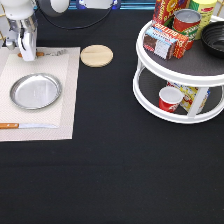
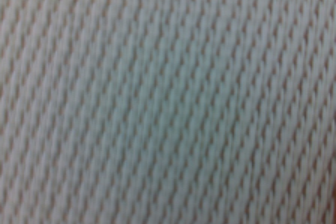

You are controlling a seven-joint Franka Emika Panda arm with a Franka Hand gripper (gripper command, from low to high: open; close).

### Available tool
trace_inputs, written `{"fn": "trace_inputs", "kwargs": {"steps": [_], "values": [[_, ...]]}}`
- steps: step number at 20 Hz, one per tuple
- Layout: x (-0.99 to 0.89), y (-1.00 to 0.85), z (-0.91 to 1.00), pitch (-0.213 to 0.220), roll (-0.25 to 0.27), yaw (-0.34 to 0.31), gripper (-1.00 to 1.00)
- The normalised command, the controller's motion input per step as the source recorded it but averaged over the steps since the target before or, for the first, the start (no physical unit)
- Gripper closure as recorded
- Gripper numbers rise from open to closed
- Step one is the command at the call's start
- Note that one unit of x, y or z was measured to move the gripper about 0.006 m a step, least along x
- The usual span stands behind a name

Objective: Arrange plate and fork

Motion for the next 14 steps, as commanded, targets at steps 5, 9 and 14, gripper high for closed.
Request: {"fn": "trace_inputs", "kwargs": {"steps": [5, 9, 14], "values": [[0.3, -0.25, 0.44, 0.114, 0.062, -0.088, 1.0], [0.22, -0.22, 0.13, 0.092, 0.075, -0.037, 1.0], [0.62, -0.08, 0.28, 0.121, 0.064, 0.014, 1.0]]}}
